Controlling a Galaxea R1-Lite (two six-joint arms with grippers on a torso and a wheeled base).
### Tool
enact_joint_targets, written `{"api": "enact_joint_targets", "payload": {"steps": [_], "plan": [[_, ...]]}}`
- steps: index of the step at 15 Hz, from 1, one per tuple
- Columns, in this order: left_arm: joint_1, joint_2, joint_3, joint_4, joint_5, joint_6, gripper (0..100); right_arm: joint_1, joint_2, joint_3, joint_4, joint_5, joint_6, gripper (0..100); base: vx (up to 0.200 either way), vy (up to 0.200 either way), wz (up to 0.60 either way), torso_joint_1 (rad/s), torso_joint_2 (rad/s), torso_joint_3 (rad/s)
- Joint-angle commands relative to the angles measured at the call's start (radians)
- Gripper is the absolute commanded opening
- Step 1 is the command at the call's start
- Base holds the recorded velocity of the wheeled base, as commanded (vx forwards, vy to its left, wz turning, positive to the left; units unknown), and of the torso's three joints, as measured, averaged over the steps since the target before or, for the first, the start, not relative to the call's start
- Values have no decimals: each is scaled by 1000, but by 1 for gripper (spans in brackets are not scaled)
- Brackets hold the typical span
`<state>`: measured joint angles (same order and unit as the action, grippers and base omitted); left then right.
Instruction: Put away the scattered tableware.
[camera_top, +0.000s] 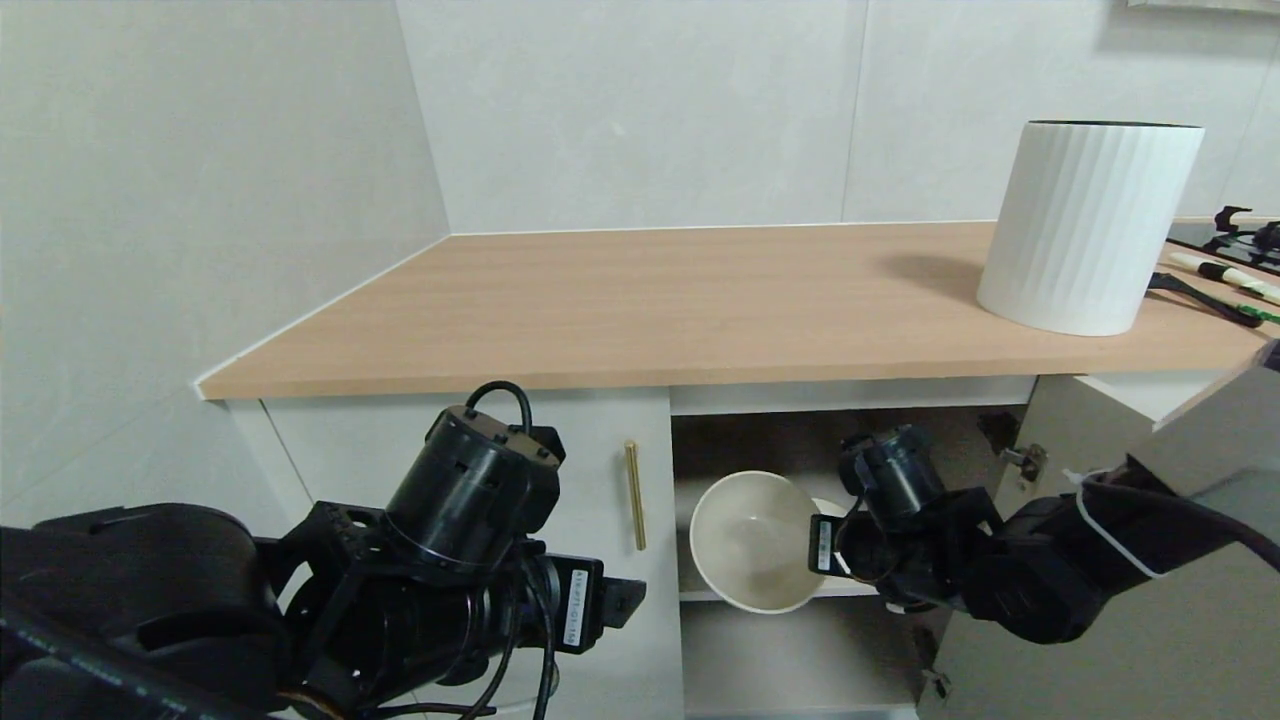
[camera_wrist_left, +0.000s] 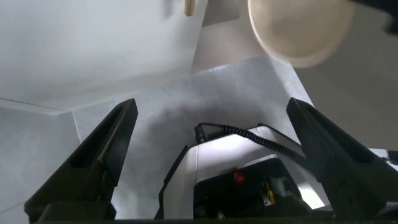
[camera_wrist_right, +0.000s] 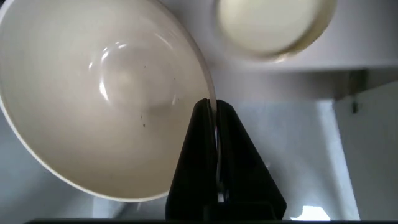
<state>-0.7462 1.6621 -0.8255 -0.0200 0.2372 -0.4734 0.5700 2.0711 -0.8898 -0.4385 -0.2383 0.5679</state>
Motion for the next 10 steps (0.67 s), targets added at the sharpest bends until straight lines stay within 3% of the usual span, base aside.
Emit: {"api": "enact_joint_targets", "payload": {"steps": [1, 10], "plan": [[1, -1, 0, -1, 1, -1, 100, -53, 104, -17, -46, -32, 1, 0, 0, 0, 0, 0, 0, 0], [1, 1, 0, 0, 1, 1, 100, -148, 185, -87, -51, -70, -2, 0, 0, 0, 0, 0, 0, 0]]}}
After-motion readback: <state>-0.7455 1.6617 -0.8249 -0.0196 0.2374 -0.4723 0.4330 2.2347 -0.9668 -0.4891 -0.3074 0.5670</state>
